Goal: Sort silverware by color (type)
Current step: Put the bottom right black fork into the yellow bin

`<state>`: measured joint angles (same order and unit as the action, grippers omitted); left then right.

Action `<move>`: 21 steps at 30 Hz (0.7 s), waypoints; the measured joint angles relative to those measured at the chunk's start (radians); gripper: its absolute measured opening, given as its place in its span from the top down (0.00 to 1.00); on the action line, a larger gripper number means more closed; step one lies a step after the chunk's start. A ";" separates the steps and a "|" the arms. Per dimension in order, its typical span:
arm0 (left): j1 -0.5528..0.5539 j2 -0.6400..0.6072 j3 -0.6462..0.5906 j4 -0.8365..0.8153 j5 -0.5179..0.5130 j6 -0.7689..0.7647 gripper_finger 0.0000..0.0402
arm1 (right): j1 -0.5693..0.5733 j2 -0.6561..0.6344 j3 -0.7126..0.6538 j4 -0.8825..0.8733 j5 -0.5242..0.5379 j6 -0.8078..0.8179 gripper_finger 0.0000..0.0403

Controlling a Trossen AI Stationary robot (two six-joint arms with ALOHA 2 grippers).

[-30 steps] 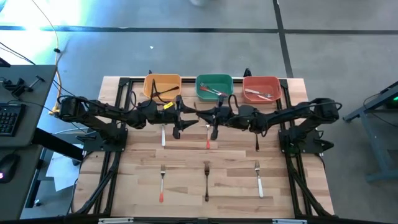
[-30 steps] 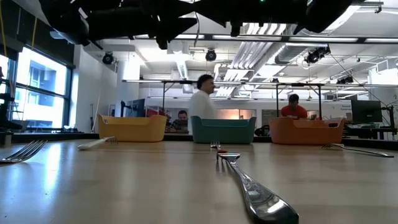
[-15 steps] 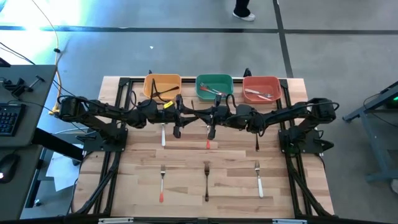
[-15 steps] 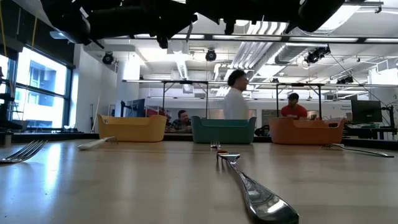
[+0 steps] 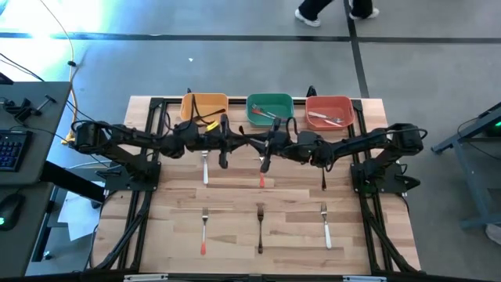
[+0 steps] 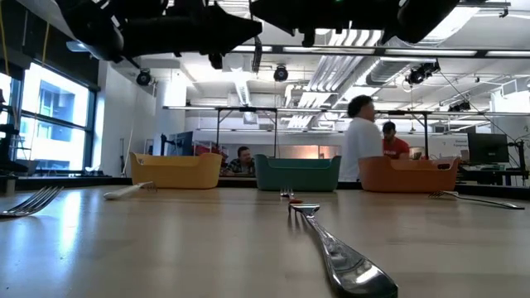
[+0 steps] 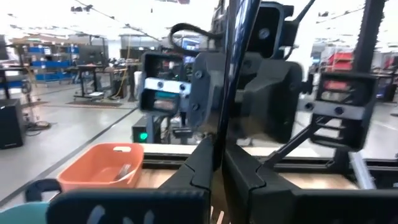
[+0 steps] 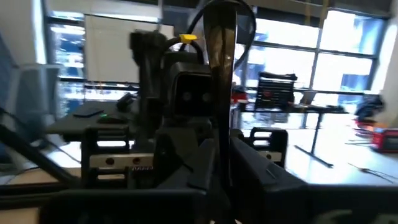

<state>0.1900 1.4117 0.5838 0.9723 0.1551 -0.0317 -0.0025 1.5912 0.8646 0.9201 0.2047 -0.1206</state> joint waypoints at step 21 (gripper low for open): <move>0.528 -0.040 0.277 -1.227 -0.398 0.429 0.99 | 0.014 -0.296 0.000 -0.749 0.352 -0.058 0.99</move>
<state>0.7184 1.3713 0.8607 -0.2544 -0.2425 0.3972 0.0112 1.2953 0.8642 0.1707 0.5569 -0.1788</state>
